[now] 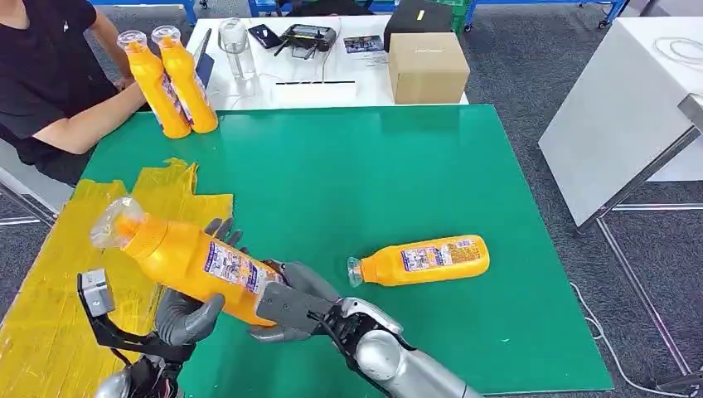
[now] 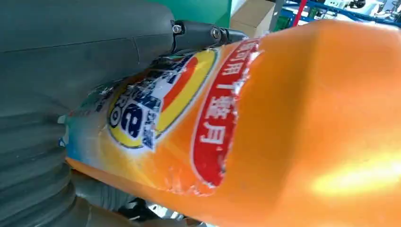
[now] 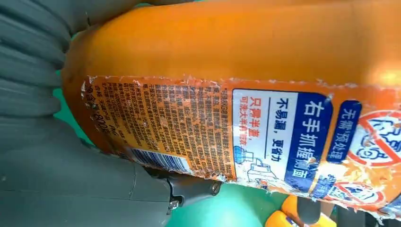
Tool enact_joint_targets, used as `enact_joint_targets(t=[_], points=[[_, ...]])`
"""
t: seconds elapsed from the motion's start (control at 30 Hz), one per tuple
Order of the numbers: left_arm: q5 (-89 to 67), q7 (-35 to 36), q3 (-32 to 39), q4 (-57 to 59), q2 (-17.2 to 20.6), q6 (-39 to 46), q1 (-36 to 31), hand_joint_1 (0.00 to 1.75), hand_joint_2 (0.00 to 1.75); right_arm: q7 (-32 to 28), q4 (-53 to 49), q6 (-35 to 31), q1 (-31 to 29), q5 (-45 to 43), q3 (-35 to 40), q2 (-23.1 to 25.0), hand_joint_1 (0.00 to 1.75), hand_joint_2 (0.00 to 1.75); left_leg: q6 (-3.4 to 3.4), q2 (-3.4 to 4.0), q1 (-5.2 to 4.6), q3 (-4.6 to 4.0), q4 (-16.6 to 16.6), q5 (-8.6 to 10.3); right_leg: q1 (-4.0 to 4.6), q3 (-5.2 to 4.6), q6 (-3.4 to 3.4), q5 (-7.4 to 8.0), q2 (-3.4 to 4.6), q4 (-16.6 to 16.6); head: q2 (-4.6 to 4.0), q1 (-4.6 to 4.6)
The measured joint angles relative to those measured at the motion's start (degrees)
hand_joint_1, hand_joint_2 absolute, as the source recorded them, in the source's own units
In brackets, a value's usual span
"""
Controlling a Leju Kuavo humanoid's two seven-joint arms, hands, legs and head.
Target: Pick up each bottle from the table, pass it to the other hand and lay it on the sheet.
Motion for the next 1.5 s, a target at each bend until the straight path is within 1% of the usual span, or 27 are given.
enact_joint_targets(t=[0.37, 0.8, 0.83, 0.87, 0.97, 1.03, 1.07, 1.17, 1.2, 1.3, 1.4, 1.5], points=[[0.37, -0.2, 1.09, 1.6, 0.09, -0.74, -0.23, 1.75, 1.75, 0.09, 1.9, 0.44, -1.95, -0.13, 2.19, 0.04, 1.75, 1.75, 0.0, 0.0, 0.0, 0.0, 0.0, 0.0, 0.0, 0.0, 0.0, 0.0, 0.0, 0.0, 0.0, -0.02], [0.33, -0.35, 1.7, 2.25, 0.09, -1.38, -0.55, 1.75, 1.75, 0.09, 3.13, 0.44, -2.79, -0.15, 2.78, 0.37, 1.75, 1.75, 0.0, 0.0, 0.0, 0.0, 0.0, 0.0, 0.0, -0.01, 0.0, 0.0, 0.0, 0.0, 0.0, -0.02], [0.35, -0.35, 1.73, 2.27, 0.09, -1.4, -0.56, 1.75, 1.75, 0.09, 3.17, 0.44, -2.81, -0.15, 2.78, 0.39, 1.03, 1.75, 0.0, 0.0, 0.0, 0.0, 0.0, 0.0, 0.0, -0.01, 0.0, 0.0, 0.0, 0.0, 0.0, 0.0], [0.33, -0.35, 1.75, 2.27, 0.09, -1.42, -0.56, 1.75, 1.75, 0.07, 3.28, 0.44, -2.83, -0.15, 2.82, 0.48, 0.0, 1.75, 0.0, 0.0, 0.0, 0.0, 0.0, 0.0, 0.0, -0.01, 0.0, 0.0, 0.0, 0.0, 0.0, 0.0], [-1.46, -1.3, 1.81, 2.27, 0.09, -1.1, -0.69, 1.75, 1.75, 0.11, 3.47, 0.39, -2.9, 0.31, 2.89, 0.5, 0.0, 1.75, 0.0, 0.0, 0.0, 0.0, 0.0, 0.0, 0.0, -0.01, 0.0, 0.0, 0.0, 0.0, 0.0, 0.0], [-6.31, -3.29, 1.81, 2.25, 0.09, 0.86, -0.96, 1.75, 1.75, 0.53, 3.61, -0.37, -2.88, 2.72, 2.97, 0.5, 0.0, 1.75, 0.0, 0.0, 0.0, 0.0, 0.0, 0.0, 0.0, -0.01, 0.0, 0.0, -0.01, 0.0, 0.0, 0.0], [-10.93, -4.62, 1.79, 2.19, 0.09, 2.79, -1.21, 1.75, 1.75, 0.66, 3.61, -0.88, -2.79, 3.92, 3.02, 0.44, 0.0, 0.0, 0.0, -0.01, 0.0, 0.0, 0.01, 0.0, 0.0, -0.02, 0.0, 0.0, -0.01, 0.0, 0.0, 0.0], [-27.12, -7.32, 2.32, 1.97, 0.28, 10.3, -2.5, 1.75, 1.75, 0.22, 2.1, -3.06, -2.22, 8.66, 2.89, -0.57, 0.0, 0.0, 0.0, 0.0, 0.0, 0.02, 0.01, 0.0, -0.01, -0.01, 0.0, 0.0, 0.0, 0.0, 0.0, -0.02], [-32.27, -7.67, 2.71, 1.92, 0.59, 12.51, -2.83, 1.75, 1.75, 0.2, 0.69, -3.65, -1.65, 10.29, 2.28, -1.31, 0.0, 1.75, 0.0, -0.01, -0.01, 0.02, 0.01, 0.0, -0.01, -0.01, 0.0, 0.0, -0.01, 0.0, 0.0, -0.02], [-45.39, -8.85, 5.8, 1.92, 1.6, 17.42, -3.7, 1.75, 1.75, -0.35, -4.53, -3.98, 0.01, 13.09, -0.26, -4.66, 0.0, 1.75, 0.0, -0.01, -0.01, 0.0, 0.01, 0.0, -0.01, -0.01, 0.0, 0.0, -0.01, 0.0, 0.0, 0.02], [-58.48, -11.0, 8.75, 1.92, 3.21, 21.32, -3.78, 1.75, 1.75, -1.37, -10.36, -3.02, 1.45, 12.88, -5.57, -8.23, 0.0, 1.75, 0.0, -0.01, -0.01, 0.0, 0.02, 0.0, -0.01, -0.01, 0.0, 0.01, -0.01, 0.0, 0.0, 0.0], [-72.76, -12.33, 11.74, 1.95, 4.71, 27.5, -3.75, 1.75, 1.75, -2.21, -15.33, -1.72, 3.01, 12.87, -11.67, -11.43, 0.0, 1.75, 0.0, -0.01, -0.02, 0.0, 0.02, 0.0, -0.01, -0.01, 0.0, 0.01, -0.01, -0.01, 0.0, 0.0]])
